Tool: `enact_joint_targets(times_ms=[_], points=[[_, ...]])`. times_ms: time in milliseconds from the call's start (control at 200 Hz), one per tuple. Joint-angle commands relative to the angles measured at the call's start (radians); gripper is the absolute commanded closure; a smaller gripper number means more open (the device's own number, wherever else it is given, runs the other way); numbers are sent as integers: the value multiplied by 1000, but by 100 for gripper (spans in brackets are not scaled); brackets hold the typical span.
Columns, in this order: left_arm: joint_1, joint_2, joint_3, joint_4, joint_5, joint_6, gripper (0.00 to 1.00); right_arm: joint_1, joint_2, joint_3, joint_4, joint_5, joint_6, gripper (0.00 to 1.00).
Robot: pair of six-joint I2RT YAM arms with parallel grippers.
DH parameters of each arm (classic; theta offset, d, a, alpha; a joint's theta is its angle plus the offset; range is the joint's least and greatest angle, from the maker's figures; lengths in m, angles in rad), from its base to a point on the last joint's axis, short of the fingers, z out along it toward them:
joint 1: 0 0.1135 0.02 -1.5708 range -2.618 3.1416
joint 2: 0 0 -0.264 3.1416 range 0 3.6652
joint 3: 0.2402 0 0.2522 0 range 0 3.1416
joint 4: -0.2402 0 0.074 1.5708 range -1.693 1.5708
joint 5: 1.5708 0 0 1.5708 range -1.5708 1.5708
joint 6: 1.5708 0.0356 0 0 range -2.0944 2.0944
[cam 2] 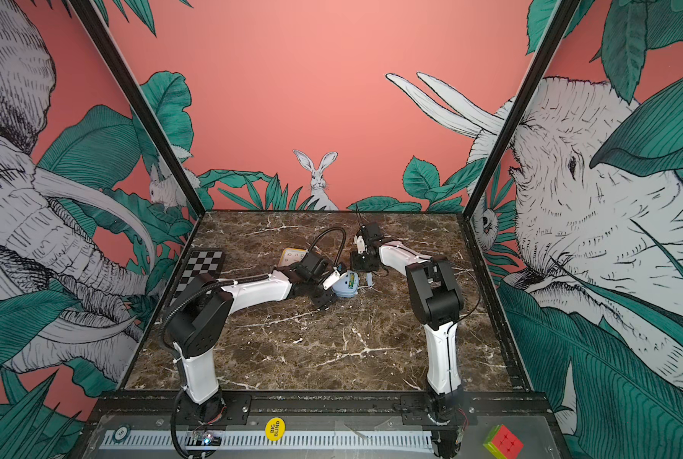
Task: Insert the battery into the alarm
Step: Adjust the alarm at the center of the board.
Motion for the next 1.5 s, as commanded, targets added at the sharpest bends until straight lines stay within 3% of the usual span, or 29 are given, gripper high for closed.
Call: enact_joint_targets(times_ms=[0,510,1005,1235,1491], points=[[-3,22,45,-8,-13,22,23,-1,17,19,8,-55,-16,80],[28,75,102,-35,-77,6,21,-1,-61,-96,2,-71,24,86],[95,126,210,-99,-26,-41,21,28,-225,-324,37,55,225,86],[130,48,186,-138,42,-115,21,17,-316,-310,-29,137,178,78],[160,-12,169,-239,153,-251,19,15,-396,-312,-102,101,83,71]])
